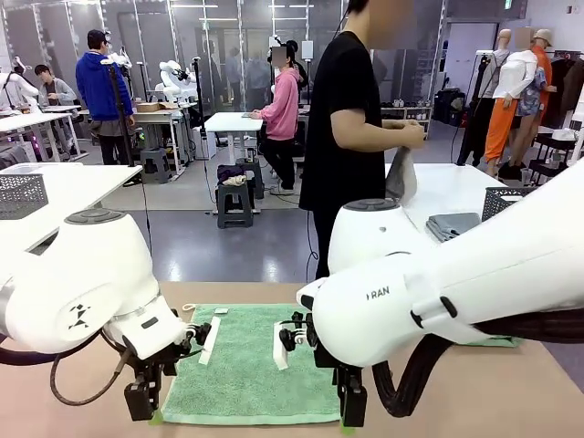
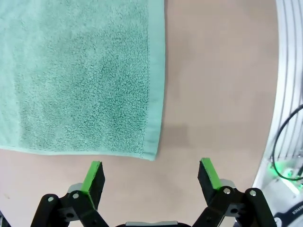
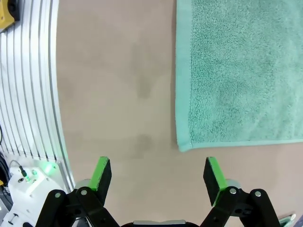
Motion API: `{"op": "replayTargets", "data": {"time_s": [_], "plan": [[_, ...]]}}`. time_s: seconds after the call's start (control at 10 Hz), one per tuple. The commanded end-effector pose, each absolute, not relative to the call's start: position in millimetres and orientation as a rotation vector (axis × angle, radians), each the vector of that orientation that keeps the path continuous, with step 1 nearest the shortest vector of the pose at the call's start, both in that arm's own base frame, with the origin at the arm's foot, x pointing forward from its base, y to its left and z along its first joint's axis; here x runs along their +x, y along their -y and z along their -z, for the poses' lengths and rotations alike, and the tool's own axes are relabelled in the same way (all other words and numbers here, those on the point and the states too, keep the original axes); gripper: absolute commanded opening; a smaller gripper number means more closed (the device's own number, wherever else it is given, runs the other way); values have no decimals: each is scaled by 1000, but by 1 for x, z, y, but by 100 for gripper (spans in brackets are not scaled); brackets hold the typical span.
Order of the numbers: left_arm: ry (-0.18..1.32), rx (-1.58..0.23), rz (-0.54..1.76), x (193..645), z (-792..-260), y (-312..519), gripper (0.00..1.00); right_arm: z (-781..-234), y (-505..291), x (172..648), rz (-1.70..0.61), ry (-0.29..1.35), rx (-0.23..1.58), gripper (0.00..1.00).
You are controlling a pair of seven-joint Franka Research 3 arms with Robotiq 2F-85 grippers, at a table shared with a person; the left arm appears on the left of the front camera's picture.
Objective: Fold the towels and place them in the basket.
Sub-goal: When a person lays out a Towel with hook on the table, fold it in half twice.
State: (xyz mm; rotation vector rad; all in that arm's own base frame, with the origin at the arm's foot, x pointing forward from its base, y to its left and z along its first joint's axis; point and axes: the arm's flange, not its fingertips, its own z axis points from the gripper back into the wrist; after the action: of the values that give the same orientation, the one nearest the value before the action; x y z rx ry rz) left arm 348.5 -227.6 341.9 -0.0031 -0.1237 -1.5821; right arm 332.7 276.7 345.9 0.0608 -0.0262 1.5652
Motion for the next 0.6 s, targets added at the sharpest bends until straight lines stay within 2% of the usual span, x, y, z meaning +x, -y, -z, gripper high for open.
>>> {"op": "replayTargets", "data": {"time_s": [0.0, 0.4, 0.5], "plan": [[128, 35, 1547, 332, -327, 220, 100, -329, -283, 338, -1523, 41, 80, 98], [105, 45, 1533, 335, -318, 222, 100, -318, -281, 345, -1539, 23, 109, 98], [102, 3, 1548, 350, -330, 229, 100, -319, -278, 341, -1551, 16, 75, 98]]}}
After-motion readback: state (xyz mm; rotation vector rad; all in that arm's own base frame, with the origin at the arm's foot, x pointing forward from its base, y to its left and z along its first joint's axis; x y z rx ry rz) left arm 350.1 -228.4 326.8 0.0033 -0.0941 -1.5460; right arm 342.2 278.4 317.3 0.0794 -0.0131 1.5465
